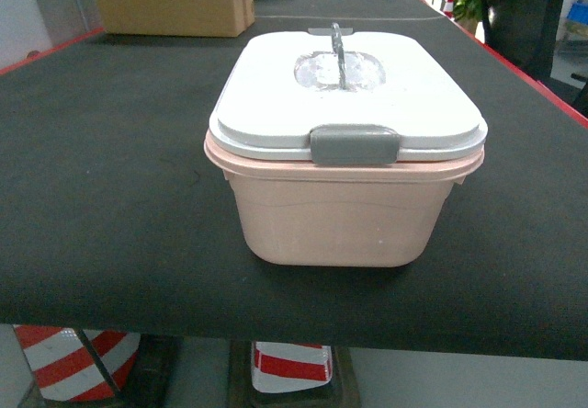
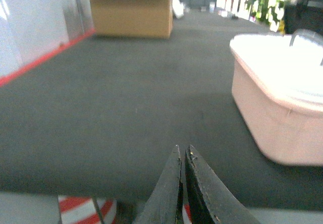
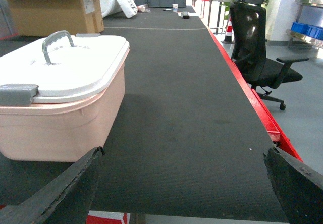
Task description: Pick capacitor and pack into box
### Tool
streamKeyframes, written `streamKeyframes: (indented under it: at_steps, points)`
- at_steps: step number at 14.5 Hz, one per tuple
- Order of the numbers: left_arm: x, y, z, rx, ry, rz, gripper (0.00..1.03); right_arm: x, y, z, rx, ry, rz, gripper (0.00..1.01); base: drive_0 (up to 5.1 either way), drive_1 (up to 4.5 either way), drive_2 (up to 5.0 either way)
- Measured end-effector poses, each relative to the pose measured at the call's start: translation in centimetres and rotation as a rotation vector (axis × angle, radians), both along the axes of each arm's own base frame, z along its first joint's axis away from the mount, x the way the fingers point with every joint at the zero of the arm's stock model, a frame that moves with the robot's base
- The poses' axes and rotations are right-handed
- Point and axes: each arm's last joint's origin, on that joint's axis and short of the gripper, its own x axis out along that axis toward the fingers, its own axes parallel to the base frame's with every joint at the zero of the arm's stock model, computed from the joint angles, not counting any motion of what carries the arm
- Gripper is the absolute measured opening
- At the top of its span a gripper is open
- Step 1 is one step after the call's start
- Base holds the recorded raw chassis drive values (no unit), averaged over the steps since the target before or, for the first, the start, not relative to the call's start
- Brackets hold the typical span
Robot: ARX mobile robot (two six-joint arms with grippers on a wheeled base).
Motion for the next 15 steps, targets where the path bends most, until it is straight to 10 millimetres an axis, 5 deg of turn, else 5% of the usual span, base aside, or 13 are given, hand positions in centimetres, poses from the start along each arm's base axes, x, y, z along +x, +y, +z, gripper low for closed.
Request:
streamKeyframes:
  at_steps: [1, 9, 15]
  points:
    - [-0.06, 0.00, 0.34, 0.000, -0.024, 0.002, 0.02, 0.00, 0.00, 0.01, 0.000, -0.002, 0.001, 0.98, 0.0, 0.00, 0.0]
    - [-0.04, 0.00, 0.13, -0.001, -0.014, -0.002, 1.00, 0.00, 0.00, 0.00, 0.000, 0.000, 0.000, 0.98, 0.0, 0.00, 0.0]
    - [-0.04, 0.00, 0.13, -0.002, -0.014, -0.002, 0.98, 0.00, 0.00, 0.00, 0.000, 0.000, 0.000, 0.98, 0.0, 0.00, 0.0]
